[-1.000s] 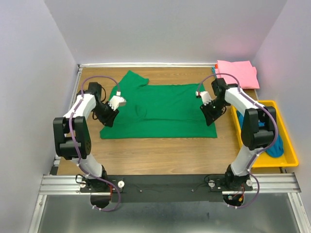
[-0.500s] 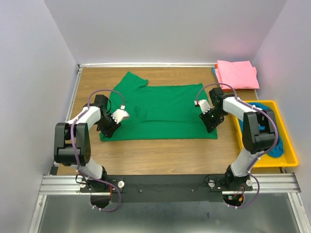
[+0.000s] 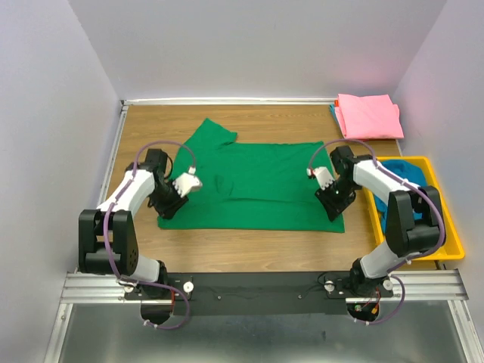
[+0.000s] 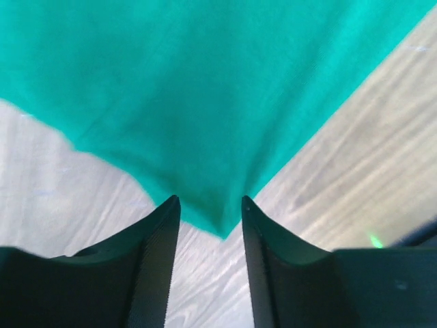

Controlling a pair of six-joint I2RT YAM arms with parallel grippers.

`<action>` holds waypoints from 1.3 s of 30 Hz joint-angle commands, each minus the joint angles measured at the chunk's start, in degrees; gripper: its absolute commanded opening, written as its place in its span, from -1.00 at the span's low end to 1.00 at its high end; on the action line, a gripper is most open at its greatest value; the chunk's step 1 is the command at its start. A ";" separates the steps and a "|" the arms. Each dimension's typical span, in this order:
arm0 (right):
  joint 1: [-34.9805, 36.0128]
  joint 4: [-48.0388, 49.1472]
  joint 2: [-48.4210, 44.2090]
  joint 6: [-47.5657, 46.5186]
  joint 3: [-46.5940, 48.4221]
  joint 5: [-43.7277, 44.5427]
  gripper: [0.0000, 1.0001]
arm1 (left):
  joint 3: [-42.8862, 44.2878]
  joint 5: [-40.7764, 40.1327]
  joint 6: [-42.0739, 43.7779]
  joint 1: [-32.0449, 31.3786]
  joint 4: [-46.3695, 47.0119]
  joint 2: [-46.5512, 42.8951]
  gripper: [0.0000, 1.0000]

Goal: Fold and stack the t-shirts
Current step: Fold the flattened tshirt in 1/3 of the way, then grap the side of the flattened tshirt furthest away from the robot with both arms

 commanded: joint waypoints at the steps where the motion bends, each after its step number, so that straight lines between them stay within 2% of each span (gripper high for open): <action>1: -0.11 -3.60 -0.35 0.04 11.75 0.96 -0.03 | 11.62 7.52 -0.22 0.15 -5.12 -0.35 0.04; 2: -0.46 -3.60 2.27 -0.05 15.20 1.23 -0.03 | 18.00 8.85 -0.84 0.15 -5.31 1.66 0.04; 4: -1.95 -3.60 6.05 -0.57 24.75 1.32 -0.02 | 24.36 11.57 -4.42 0.41 -3.39 4.47 0.09; 5: -2.48 -3.51 10.08 -0.92 27.86 1.49 -0.02 | 30.48 12.55 -5.49 0.59 -2.68 7.88 0.11; 7: -4.15 -3.51 14.93 -1.63 34.36 1.85 -0.01 | 36.84 15.35 -10.04 1.12 -0.84 12.29 0.16; 8: -4.59 -3.60 17.04 -1.89 40.22 1.93 0.00 | 43.05 16.33 -11.64 1.38 -0.22 17.01 0.16; 10: -5.56 -3.51 23.79 -1.81 46.58 2.02 0.01 | 48.89 18.87 -15.50 1.82 1.45 21.69 0.18; 11: -5.74 -3.60 26.18 -1.63 52.35 2.02 0.03 | 54.14 19.32 -18.56 1.82 2.85 26.24 0.22; 15: -5.92 -3.60 35.50 -0.67 64.59 3.25 0.14 | 66.56 18.53 -24.65 1.82 5.06 36.90 0.25; 16: -5.92 -3.51 38.48 -0.84 66.46 3.08 0.17 | 71.11 18.27 -26.49 1.82 4.89 41.01 0.25; 17: -6.09 -3.51 39.72 -1.10 67.87 3.08 0.20 | 71.15 18.01 -26.51 1.82 4.89 42.88 0.25; 18: -6.01 -3.60 41.30 -1.19 69.27 2.82 0.22 | 74.81 17.83 -27.72 1.82 4.80 44.55 0.25; 21: -6.09 -3.51 46.32 -1.19 74.90 2.73 0.26 | 78.27 18.09 -29.05 1.82 5.59 49.39 0.26; 25: -6.18 -3.16 50.01 -1.19 78.16 0.62 0.26 | 77.57 18.71 -30.72 1.82 7.96 52.47 0.26; 32: -6.18 -2.81 52.83 -0.58 77.46 -3.51 0.23 | 78.09 18.79 -32.30 1.82 9.63 55.72 0.26; 39: -6.18 -1.76 54.94 -0.66 76.50 -5.36 0.09 | 79.76 17.83 -34.94 1.82 9.99 58.89 0.26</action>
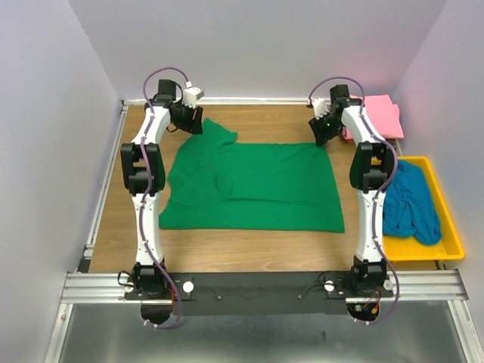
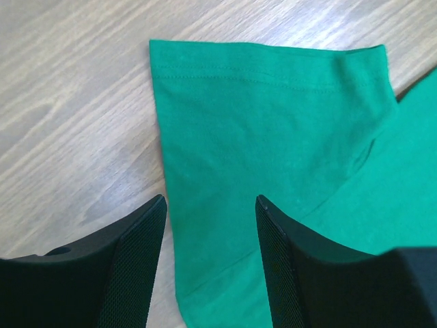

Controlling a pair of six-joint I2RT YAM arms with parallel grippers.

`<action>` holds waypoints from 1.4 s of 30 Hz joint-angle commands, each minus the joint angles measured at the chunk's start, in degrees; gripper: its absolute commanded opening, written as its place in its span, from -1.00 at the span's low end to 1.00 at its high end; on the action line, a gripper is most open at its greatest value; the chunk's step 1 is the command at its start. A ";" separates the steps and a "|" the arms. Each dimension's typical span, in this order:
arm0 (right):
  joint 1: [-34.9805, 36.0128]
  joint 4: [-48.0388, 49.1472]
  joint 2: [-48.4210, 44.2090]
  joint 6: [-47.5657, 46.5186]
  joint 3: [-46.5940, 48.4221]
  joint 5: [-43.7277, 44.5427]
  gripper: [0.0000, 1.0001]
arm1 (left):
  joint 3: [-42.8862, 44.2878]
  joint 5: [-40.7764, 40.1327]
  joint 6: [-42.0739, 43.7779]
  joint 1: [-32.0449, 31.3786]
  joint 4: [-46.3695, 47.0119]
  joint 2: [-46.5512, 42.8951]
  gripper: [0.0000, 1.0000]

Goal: Fold and stack the t-shirts
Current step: Grap the side of the flattened tshirt furthest away from the robot with both arms

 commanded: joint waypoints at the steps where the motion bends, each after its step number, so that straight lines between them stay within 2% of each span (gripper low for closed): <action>1: 0.07 0.58 3.03 -0.05 0.30 -2.65 0.02 | 2.37 0.61 -2.79 0.21 0.94 2.37 0.38; 9: 0.07 0.58 2.77 -1.46 -1.81 -3.44 -0.47 | 5.00 -3.52 -2.62 -0.85 -0.12 5.62 0.38; 15: -0.02 0.67 2.24 -2.07 -3.65 -3.71 -0.77 | 6.76 -7.22 -2.70 -2.08 -1.17 8.26 0.06; 17: -0.02 0.58 2.07 -2.25 -4.00 -3.71 -0.80 | 6.94 -8.26 -3.14 -2.34 -1.09 8.70 0.04; 20: -0.02 0.67 1.72 -2.43 -4.36 -3.71 -0.94 | 7.55 -9.85 -4.02 -2.43 -0.65 9.58 0.04; 26: 0.07 0.67 1.28 -2.51 -4.97 -3.70 -0.99 | 7.91 -11.35 -5.61 -2.43 -0.29 10.02 0.05; 30: -0.02 0.67 1.10 -2.69 -5.41 -3.44 -0.99 | 4.93 -10.82 -5.25 -2.34 2.25 6.08 0.09; 35: -0.10 0.76 0.92 -2.78 -5.94 -3.27 -0.99 | 9.57 -11.26 -4.55 -2.08 -0.29 4.14 0.09; 42: -0.02 0.67 0.92 -2.60 -5.59 -3.53 -0.99 | 7.74 -11.79 -3.76 -1.82 -0.21 3.07 0.08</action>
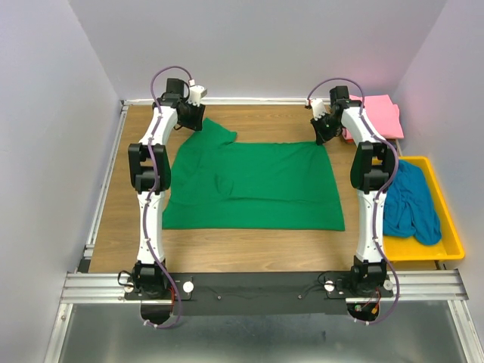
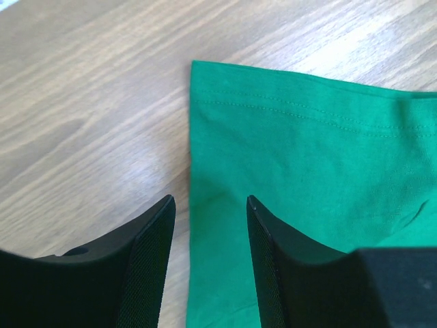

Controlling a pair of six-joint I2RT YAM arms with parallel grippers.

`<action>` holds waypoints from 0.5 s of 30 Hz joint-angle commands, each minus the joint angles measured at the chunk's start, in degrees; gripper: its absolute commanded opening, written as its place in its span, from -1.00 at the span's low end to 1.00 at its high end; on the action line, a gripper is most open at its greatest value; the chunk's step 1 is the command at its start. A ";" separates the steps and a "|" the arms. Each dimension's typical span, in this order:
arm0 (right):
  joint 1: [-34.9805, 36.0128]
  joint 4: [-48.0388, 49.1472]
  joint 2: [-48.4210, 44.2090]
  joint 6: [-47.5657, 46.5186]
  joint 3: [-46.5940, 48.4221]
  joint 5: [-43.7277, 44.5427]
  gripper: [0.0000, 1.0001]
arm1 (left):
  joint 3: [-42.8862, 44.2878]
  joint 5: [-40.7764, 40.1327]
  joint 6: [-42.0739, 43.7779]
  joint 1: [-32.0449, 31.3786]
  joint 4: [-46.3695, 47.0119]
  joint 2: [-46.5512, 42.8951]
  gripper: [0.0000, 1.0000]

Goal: Fold and stack the t-shirts
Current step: Grap the side of the flattened tshirt furthest away from the robot with both arms

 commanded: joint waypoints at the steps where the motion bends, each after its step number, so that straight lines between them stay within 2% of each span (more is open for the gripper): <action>1: -0.02 -1.73 2.04 -1.01 -2.31 0.82 -0.99 | 0.02 -2.15 1.00 0.50 -1.06 -3.09 0.08; 10: -0.02 -1.73 1.86 -1.53 -2.31 1.17 -0.99 | -2.00 -3.64 1.01 0.76 -1.32 -0.63 0.07; 15: -0.02 -1.73 1.78 -1.80 -2.31 1.26 -0.99 | -0.34 -5.22 1.44 0.50 -3.16 2.10 0.01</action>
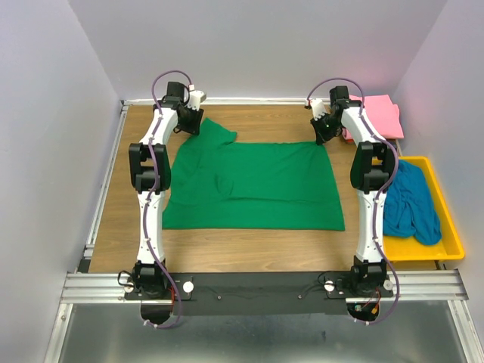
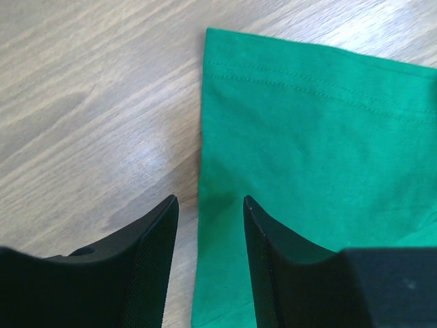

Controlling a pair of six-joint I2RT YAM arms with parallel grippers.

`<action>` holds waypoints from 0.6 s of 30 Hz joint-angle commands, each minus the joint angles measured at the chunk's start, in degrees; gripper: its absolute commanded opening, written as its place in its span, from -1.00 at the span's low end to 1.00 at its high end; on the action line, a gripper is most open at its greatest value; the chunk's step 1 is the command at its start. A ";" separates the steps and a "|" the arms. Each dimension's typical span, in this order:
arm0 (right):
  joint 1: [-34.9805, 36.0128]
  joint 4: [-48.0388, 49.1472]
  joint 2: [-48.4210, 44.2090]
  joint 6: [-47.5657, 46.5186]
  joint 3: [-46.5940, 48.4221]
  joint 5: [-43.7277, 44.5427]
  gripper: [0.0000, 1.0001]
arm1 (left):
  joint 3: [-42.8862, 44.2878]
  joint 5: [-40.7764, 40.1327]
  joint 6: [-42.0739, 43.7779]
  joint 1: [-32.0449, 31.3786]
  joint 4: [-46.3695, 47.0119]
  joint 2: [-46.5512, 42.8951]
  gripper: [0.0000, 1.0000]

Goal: Fold and stack the t-shirts
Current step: Grap the side of the flattened tshirt furthest away from the robot with both arms

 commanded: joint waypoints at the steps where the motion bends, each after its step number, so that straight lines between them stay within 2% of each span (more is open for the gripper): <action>1: -0.10 -1.73 1.88 -1.43 -2.31 1.17 -0.99 | 0.87 -2.56 0.99 0.09 -2.40 2.62 0.00; 7: -0.02 -1.82 1.01 -1.51 -2.75 1.35 -0.99 | -0.54 -2.12 1.60 0.08 -2.49 3.59 -0.06; 9: -0.02 -1.73 0.83 -1.51 -2.84 1.35 -0.99 | -0.10 -1.95 1.78 0.00 -3.02 4.12 -0.16; 14: -0.02 -1.91 -0.05 -1.51 -2.92 1.26 -0.99 | -0.01 -0.28 2.48 -0.35 -2.58 3.07 -0.56; 16: -0.02 -1.82 -0.57 -1.43 -3.27 1.00 -0.99 | 0.25 0.51 3.18 -0.44 -2.58 2.01 -0.64; 18: -0.02 -1.82 -1.10 -1.43 -3.71 0.65 -0.99 | 0.25 0.78 3.62 -0.71 -2.32 0.96 -0.86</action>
